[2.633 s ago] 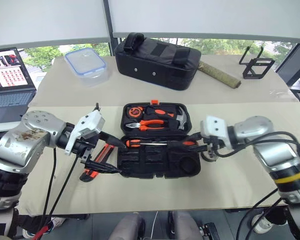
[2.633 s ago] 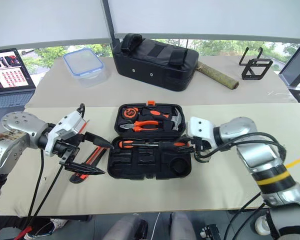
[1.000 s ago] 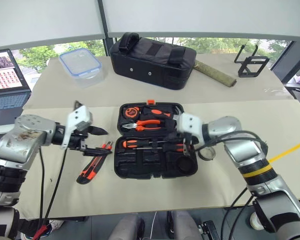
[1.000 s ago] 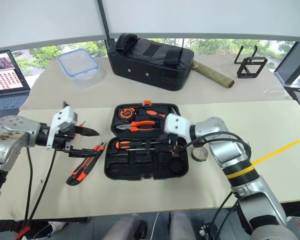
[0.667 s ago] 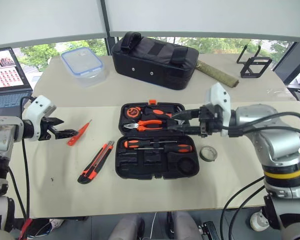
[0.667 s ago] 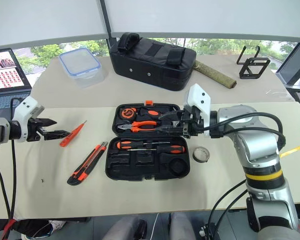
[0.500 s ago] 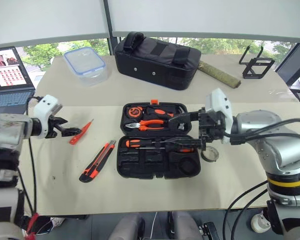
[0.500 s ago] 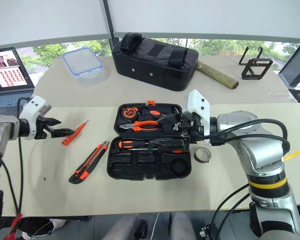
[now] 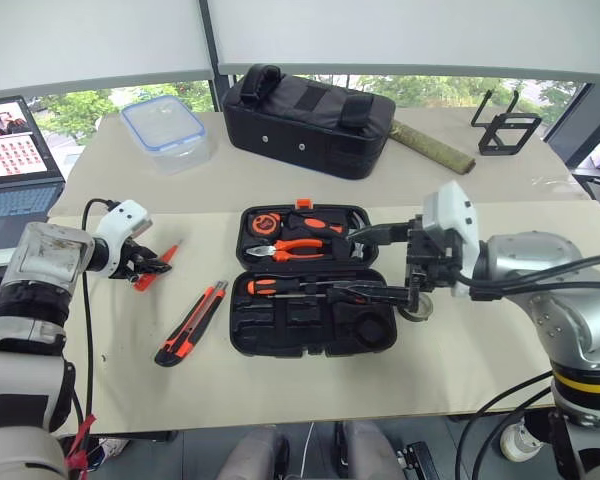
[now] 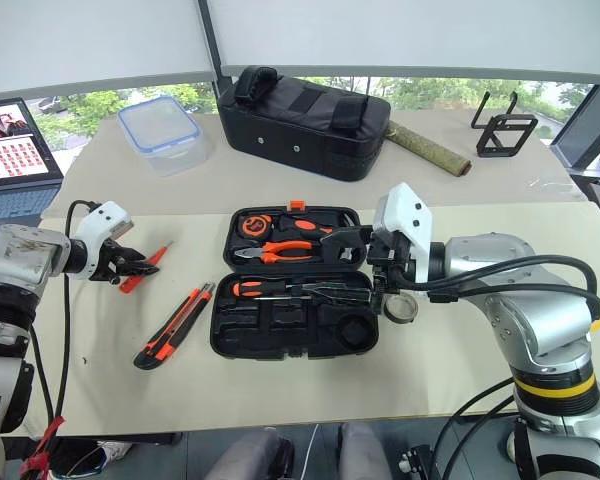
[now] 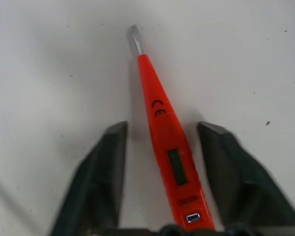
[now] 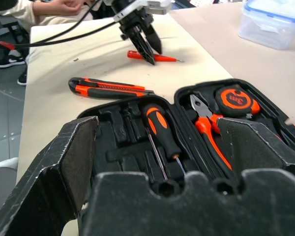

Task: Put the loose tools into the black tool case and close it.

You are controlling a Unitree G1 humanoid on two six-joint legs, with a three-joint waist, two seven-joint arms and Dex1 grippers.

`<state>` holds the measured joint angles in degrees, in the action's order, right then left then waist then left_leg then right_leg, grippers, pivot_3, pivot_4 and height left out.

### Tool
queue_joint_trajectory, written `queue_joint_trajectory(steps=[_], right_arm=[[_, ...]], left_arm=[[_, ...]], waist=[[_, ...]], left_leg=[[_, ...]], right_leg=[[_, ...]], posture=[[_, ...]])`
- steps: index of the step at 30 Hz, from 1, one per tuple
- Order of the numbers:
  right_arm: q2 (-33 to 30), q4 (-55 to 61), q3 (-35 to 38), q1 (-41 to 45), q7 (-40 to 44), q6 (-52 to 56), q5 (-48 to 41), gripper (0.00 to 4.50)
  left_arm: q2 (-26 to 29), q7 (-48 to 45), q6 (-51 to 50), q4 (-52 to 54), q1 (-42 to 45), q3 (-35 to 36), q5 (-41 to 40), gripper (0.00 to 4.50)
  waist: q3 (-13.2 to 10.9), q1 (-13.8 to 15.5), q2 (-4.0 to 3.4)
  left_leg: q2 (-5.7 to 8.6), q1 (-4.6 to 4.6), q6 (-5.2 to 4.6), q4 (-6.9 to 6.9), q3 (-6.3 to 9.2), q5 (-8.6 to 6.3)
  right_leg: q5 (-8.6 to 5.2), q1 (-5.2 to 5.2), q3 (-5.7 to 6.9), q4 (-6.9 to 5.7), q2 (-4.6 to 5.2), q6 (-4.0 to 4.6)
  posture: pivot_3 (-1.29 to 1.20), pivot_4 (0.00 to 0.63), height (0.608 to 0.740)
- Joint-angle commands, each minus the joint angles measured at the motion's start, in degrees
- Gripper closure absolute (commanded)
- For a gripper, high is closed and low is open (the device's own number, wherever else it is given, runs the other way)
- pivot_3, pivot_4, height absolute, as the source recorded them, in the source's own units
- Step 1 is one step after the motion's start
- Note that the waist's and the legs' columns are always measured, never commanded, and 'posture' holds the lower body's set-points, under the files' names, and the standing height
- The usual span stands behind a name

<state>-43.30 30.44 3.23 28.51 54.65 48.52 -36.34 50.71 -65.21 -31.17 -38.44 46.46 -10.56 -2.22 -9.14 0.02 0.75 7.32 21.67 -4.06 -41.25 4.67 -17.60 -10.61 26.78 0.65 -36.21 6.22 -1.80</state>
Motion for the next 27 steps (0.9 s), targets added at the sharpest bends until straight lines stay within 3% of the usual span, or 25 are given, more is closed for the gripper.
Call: queue_joint_trajectory(steps=[1, 2, 5, 10, 18, 27], right_arm=[[-3.8, 3.7, 4.7, -3.2, 0.7, 2.1, -4.3, 0.0], [-5.2, 4.6, 5.9, -4.9, 1.8, 2.8, -5.9, 0.0], [-8.5, 6.8, 7.9, -9.0, 3.7, 3.0, -8.1, 0.0], [-10.1, 8.5, 8.7, -12.5, 2.4, 1.8, -9.1, 0.0], [-9.2, 8.7, 8.2, -12.7, -1.3, 1.9, -9.9, 0.0], [-8.9, 8.7, 8.4, -13.1, -3.9, 1.4, -10.7, 0.0]], left_arm=[[3.0, -8.8, 0.3, 12.0, -0.8, 3.5, -5.6, 3.89], [3.7, -11.8, 0.4, 16.8, -1.2, 3.9, -7.6, 4.09], [4.7, -17.5, -0.7, 28.7, -2.3, 2.9, -11.3, 4.12], [2.1, -19.7, -4.4, 41.6, -1.2, -4.4, -11.4, 4.12], [-5.6, -18.1, -6.6, 40.7, 2.2, -13.4, -8.0, 4.12], [-9.3, -17.8, -3.4, 36.2, 3.3, -18.3, -3.4, 4.12]], waist=[[0.0, 0.0, 0.01], [0.0, 0.1, 0.02], [0.0, 0.5, 0.04], [0.0, 0.6, 0.04], [0.0, 0.6, 0.05], [0.0, 0.6, 0.05]], left_leg=[[-0.01, 0.24, 0.0, -0.06, 0.01, 0.0], [-0.01, 0.43, 0.0, -0.18, 0.04, 0.0], [0.05, 0.85, -0.07, -0.64, 0.07, -0.04], [0.06, 0.55, -0.14, -0.62, 0.02, -0.09], [0.03, 0.52, -0.14, -0.61, -0.01, -0.08], [0.02, 0.52, -0.13, -0.61, -0.01, -0.08]], right_leg=[[0.0, 0.17, 0.02, -0.09, 0.01, 0.0], [0.01, 0.29, 0.06, -0.25, 0.01, 0.0], [0.03, 0.59, 0.14, -0.48, 0.12, -0.02], [0.05, 0.21, 0.08, 0.0, 0.18, -0.07], [0.09, 0.19, 0.07, -0.02, 0.12, -0.02], [0.1, 0.19, 0.07, 0.0, 0.11, -0.01]], posture=[[0.0, 0.15, 0.714], [0.0, 0.15, 0.714], [0.0, 0.15, 0.714], [0.0, 0.15, 0.714], [0.0, 0.15, 0.714], [0.0, 0.15, 0.714]])
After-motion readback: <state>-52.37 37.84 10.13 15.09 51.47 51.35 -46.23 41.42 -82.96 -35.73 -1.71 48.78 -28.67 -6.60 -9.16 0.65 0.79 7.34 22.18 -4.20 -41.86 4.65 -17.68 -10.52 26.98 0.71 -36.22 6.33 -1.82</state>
